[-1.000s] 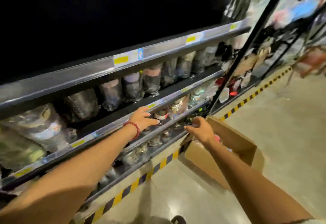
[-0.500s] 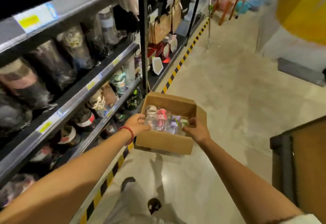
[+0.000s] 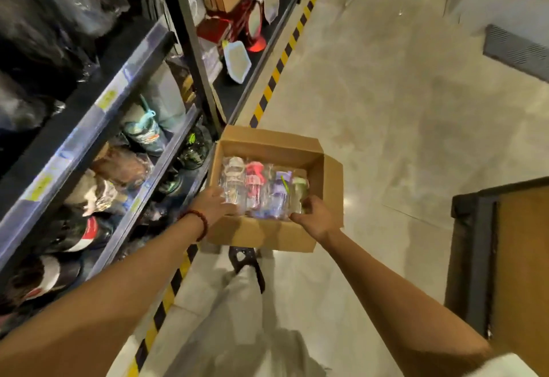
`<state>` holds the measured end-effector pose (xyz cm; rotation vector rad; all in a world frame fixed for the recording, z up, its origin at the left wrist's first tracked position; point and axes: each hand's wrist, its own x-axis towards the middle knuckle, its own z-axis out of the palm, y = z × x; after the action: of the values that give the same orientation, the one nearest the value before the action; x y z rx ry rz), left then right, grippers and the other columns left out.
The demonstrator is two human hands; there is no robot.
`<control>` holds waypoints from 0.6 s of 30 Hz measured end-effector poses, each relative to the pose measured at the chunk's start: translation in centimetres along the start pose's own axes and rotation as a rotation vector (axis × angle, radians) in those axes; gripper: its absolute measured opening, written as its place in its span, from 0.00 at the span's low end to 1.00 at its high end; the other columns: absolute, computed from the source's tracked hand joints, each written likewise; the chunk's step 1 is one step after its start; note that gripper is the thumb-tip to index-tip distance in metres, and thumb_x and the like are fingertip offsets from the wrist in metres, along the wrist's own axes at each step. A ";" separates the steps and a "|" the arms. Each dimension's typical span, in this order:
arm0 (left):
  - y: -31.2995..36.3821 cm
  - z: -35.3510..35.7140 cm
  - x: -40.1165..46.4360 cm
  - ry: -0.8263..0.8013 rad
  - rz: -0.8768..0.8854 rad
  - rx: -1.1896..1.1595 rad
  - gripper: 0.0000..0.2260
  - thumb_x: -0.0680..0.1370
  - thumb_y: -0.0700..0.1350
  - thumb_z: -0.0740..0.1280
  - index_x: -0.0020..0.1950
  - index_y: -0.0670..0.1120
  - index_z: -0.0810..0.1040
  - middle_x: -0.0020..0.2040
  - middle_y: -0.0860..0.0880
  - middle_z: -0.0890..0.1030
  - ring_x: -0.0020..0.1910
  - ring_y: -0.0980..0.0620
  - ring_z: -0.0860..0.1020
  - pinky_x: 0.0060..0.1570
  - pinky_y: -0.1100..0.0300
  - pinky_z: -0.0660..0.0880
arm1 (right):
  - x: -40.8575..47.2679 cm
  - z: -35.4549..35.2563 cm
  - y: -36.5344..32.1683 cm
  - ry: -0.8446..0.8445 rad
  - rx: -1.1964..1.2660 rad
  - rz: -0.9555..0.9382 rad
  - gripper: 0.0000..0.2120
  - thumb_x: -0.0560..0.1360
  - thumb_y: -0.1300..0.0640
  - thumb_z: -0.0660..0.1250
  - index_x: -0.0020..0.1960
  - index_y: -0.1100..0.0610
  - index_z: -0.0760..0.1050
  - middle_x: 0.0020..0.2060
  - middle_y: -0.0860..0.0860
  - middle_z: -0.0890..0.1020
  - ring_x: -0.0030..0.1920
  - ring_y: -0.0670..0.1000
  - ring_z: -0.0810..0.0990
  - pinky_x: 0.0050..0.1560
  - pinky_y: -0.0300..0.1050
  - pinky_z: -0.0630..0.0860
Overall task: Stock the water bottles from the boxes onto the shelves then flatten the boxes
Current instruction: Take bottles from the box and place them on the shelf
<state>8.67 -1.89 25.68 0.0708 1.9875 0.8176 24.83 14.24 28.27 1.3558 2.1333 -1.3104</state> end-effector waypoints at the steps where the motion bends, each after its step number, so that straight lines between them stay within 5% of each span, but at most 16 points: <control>1: 0.4 -0.2 1.4 0.006 -0.015 0.005 0.23 0.68 0.45 0.75 0.60 0.40 0.74 0.58 0.43 0.77 0.56 0.45 0.76 0.54 0.55 0.72 | 1.7 0.0 -0.7 -0.007 -0.001 -0.005 0.19 0.71 0.58 0.71 0.60 0.61 0.72 0.55 0.55 0.78 0.55 0.56 0.77 0.52 0.46 0.72; 6: 0.5 -0.4 8.9 0.002 -0.101 -0.007 0.28 0.72 0.41 0.73 0.70 0.41 0.67 0.64 0.43 0.75 0.62 0.45 0.74 0.61 0.55 0.71 | 9.9 1.7 -2.5 -0.048 0.028 -0.005 0.19 0.73 0.58 0.69 0.62 0.60 0.71 0.53 0.53 0.78 0.56 0.54 0.77 0.46 0.41 0.69; 11: -1.5 0.7 17.1 -0.020 -0.133 -0.004 0.31 0.73 0.40 0.72 0.72 0.41 0.63 0.67 0.42 0.71 0.65 0.46 0.71 0.53 0.63 0.67 | 17.7 6.3 0.0 -0.167 -0.039 0.034 0.22 0.73 0.55 0.70 0.63 0.62 0.70 0.59 0.56 0.78 0.58 0.57 0.76 0.56 0.47 0.73; 16: -6.2 3.3 25.2 -0.004 -0.194 -0.014 0.32 0.73 0.38 0.71 0.74 0.41 0.61 0.67 0.43 0.71 0.65 0.46 0.71 0.54 0.62 0.67 | 25.1 11.3 4.2 -0.247 -0.089 0.073 0.24 0.73 0.56 0.70 0.66 0.61 0.67 0.59 0.57 0.78 0.57 0.56 0.76 0.47 0.43 0.70; 18: -7.9 4.4 28.0 0.017 -0.204 0.032 0.31 0.72 0.40 0.71 0.73 0.42 0.63 0.65 0.46 0.73 0.63 0.47 0.73 0.51 0.62 0.68 | 28.2 13.3 5.7 -0.255 -0.062 0.128 0.25 0.73 0.56 0.70 0.67 0.61 0.67 0.59 0.57 0.77 0.55 0.56 0.76 0.51 0.47 0.72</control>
<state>-0.94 4.48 -1.39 -0.1187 1.9856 0.6562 12.24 20.17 -0.21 1.2082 1.8703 -1.2801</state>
